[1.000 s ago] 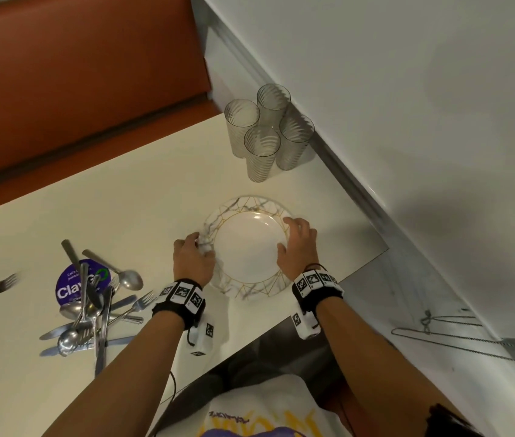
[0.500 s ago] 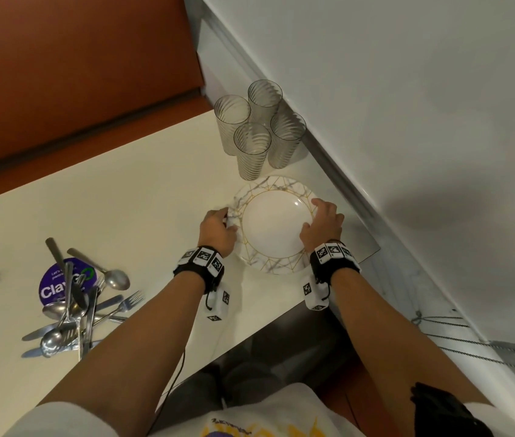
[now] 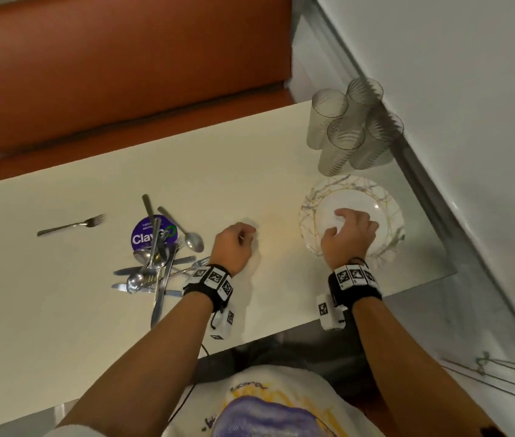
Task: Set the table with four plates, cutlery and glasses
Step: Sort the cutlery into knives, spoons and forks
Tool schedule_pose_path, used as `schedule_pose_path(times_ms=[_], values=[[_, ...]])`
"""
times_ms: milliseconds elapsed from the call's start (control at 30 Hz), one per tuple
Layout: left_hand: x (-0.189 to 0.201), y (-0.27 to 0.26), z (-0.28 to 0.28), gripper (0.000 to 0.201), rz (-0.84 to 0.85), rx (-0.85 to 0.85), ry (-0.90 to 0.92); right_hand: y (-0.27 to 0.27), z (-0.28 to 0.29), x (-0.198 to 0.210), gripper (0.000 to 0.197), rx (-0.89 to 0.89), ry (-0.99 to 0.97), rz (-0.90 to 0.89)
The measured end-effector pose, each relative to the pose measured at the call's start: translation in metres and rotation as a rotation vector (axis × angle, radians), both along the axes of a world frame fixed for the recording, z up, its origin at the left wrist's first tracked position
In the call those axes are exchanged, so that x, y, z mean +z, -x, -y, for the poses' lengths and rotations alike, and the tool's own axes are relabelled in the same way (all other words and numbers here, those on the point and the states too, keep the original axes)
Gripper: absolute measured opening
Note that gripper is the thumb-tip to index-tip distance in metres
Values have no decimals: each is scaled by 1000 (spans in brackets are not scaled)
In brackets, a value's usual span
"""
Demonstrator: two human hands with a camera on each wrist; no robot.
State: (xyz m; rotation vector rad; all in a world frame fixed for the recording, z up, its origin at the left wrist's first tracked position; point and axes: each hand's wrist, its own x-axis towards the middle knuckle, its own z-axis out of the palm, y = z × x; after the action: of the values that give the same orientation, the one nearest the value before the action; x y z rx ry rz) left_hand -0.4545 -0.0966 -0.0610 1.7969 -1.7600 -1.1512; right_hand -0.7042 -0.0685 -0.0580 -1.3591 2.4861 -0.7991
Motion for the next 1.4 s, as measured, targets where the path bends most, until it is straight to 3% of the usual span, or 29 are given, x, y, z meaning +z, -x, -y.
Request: schedule_pose_path(times_ms=[133, 367, 600, 767, 967, 1100, 1400], values=[[3, -63, -20, 18, 18, 86, 27, -80, 2, -9, 37, 315, 59, 99], [-4, -176, -54, 9, 69, 216, -80, -209, -1, -18, 23, 658, -141, 232], [-9, -228, -70, 29, 286, 6, -80, -293, -6, -18, 18, 827, -250, 188], [-11, -239, -70, 10, 322, -44, -50, -317, -14, -20, 19, 900, -263, 78], [-12, -241, -69, 11, 305, -31, -102, -324, -17, -13, 31, 934, -373, -66], [-12, -246, -67, 14, 201, -35, -122, -326, -16, -13, 36, 968, -405, -124], [15, -270, -55, 15, -119, 165, -116, -324, -4, -7, 21, 962, -255, -177]])
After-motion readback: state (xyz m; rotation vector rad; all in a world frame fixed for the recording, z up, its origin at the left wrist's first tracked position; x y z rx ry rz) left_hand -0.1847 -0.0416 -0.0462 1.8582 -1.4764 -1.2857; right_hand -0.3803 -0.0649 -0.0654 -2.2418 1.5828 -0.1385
